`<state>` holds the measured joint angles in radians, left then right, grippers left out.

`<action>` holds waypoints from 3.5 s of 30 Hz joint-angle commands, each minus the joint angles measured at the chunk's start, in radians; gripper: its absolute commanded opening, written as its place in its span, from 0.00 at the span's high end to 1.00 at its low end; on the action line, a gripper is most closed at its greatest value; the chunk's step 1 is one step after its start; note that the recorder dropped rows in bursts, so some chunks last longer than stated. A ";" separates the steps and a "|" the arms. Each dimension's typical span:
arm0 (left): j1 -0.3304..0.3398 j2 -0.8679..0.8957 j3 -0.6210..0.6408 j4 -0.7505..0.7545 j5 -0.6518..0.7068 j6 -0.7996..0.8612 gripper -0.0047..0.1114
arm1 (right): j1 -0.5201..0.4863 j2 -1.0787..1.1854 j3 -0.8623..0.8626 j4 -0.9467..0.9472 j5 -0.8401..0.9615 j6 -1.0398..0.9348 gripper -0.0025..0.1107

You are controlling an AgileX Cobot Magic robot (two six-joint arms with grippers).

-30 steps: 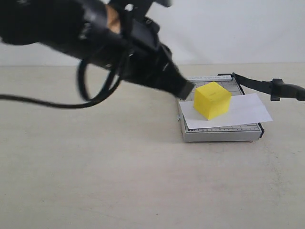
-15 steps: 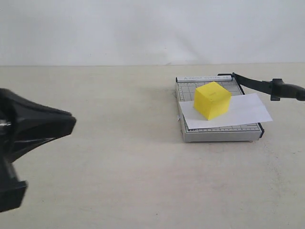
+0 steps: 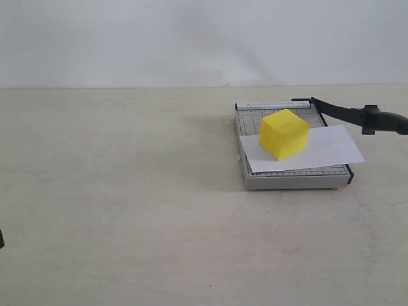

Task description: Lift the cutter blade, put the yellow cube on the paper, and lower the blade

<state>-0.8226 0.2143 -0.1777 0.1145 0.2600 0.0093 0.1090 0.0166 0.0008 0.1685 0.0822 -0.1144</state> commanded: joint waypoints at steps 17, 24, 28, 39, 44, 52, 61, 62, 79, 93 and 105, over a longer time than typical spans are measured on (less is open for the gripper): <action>0.202 -0.214 0.178 -0.053 -0.200 0.017 0.92 | 0.001 -0.006 -0.001 -0.002 -0.009 0.002 0.98; 0.202 -0.214 0.178 -0.046 -0.200 0.017 0.92 | 0.001 -0.006 -0.001 -0.002 -0.009 0.002 0.98; 0.202 -0.214 0.178 -0.046 -0.200 0.017 0.92 | 0.001 -0.006 -0.001 -0.002 0.002 0.002 0.98; 0.202 -0.214 0.178 -0.046 -0.200 0.017 0.92 | 0.001 -0.006 -0.001 -0.002 0.002 0.002 0.98; 0.202 -0.214 0.178 -0.046 -0.129 0.017 0.92 | 0.001 -0.006 -0.001 -0.002 0.002 0.002 0.98; 0.202 -0.214 0.178 -0.046 -0.132 0.017 0.92 | 0.001 -0.006 -0.001 -0.002 0.002 0.002 0.98; 0.218 -0.214 0.178 -0.046 -0.134 0.017 0.92 | 0.001 -0.006 -0.001 -0.002 0.002 0.002 0.98; 0.228 -0.214 0.178 -0.046 -0.134 0.017 0.92 | 0.001 -0.006 -0.001 -0.002 0.002 0.002 0.98; 0.676 -0.214 0.178 -0.046 -0.134 0.017 0.92 | 0.001 -0.006 -0.001 0.007 -0.216 0.166 0.98; 0.876 -0.214 0.178 -0.046 -0.134 0.017 0.92 | 0.001 0.052 -0.197 0.009 0.223 0.348 0.92; 0.880 -0.214 0.178 -0.046 -0.134 0.017 0.92 | 0.001 0.639 -0.750 -0.125 0.676 0.308 0.43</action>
<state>0.0506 0.0040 -0.0034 0.0789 0.1244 0.0265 0.1090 0.5182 -0.6168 0.0861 0.6833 0.2254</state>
